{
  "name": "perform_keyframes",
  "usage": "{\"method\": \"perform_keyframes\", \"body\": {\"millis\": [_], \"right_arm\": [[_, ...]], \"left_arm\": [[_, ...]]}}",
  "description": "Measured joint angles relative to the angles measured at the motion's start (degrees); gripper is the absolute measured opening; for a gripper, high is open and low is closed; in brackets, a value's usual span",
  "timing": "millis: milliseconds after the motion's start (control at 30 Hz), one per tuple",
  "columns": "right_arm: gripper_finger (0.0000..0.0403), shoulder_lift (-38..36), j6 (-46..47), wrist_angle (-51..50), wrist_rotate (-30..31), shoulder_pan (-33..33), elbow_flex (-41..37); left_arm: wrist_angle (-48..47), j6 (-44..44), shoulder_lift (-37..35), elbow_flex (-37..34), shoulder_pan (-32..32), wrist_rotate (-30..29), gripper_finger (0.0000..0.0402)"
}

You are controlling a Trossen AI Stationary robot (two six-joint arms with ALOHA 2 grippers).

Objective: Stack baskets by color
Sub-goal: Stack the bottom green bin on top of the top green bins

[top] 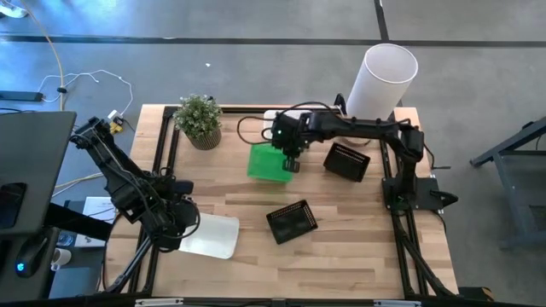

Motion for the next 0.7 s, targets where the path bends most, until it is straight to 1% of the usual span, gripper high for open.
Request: {"method": "perform_keyframes", "body": {"millis": [100, 267, 333, 467, 700], "right_arm": [[0.0, 0.0, 0.2, 1.0, -2.3, -2.0, -1.1], [0.0, 0.0, 3.0, 1.3, -2.9, -4.2, -3.3], [0.0, 0.0, 3.2, 1.7, -3.1, -4.6, -4.5], [0.0, 0.0, 3.2, 3.1, -5.6, -5.0, -6.4], [0.0, 0.0, 2.8, 4.3, -5.4, -5.0, -6.9]], "left_arm": [[0.0, 0.0, 0.0, 0.0, 0.7, -0.2, 0.0136], [0.0, 0.0, 0.0, 0.0, 2.3, -0.2, 0.0136], [0.0, 0.2, 0.0, 0.0, 2.8, -0.2, 0.0136], [0.0, 1.6, 0.0, 0.0, 4.0, -0.2, 0.0136], [0.0, 2.3, 0.0, 0.0, 6.2, -0.2, 0.0136]]}}
